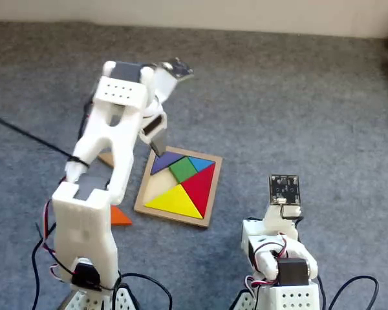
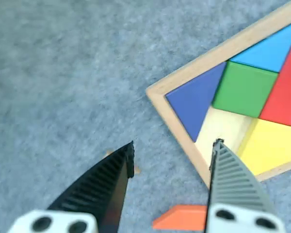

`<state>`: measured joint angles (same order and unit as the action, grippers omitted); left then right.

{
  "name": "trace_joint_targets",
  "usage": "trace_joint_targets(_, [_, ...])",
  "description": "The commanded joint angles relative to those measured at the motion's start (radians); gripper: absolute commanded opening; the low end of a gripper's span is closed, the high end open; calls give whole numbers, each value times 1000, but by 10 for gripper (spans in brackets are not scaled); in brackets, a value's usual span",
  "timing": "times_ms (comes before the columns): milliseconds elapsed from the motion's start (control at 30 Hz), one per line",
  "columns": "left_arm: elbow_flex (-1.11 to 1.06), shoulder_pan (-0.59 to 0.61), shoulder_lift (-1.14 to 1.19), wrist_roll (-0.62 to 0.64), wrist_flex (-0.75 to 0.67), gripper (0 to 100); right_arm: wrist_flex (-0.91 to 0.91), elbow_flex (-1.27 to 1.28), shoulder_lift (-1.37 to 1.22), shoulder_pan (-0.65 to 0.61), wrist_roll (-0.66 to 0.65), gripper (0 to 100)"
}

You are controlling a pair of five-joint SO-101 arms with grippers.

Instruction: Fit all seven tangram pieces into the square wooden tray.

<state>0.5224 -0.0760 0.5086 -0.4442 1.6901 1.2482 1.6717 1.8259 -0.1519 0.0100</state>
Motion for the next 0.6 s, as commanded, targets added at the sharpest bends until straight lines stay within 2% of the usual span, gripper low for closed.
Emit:
trace_joint_targets(0, [5,58,-90,9,28,253,4,148,8,-7,6,5])
trace_joint_targets(133, [-7,140,-90,29,35,252,4,148,8,-7,6,5])
trace_joint_targets(367, [-110,260,-90,230,26,252,4,148,8,-7,6,5])
trace_joint_targets(567, [-240,335,-90,310,-35,252,4,148,8,-7,6,5])
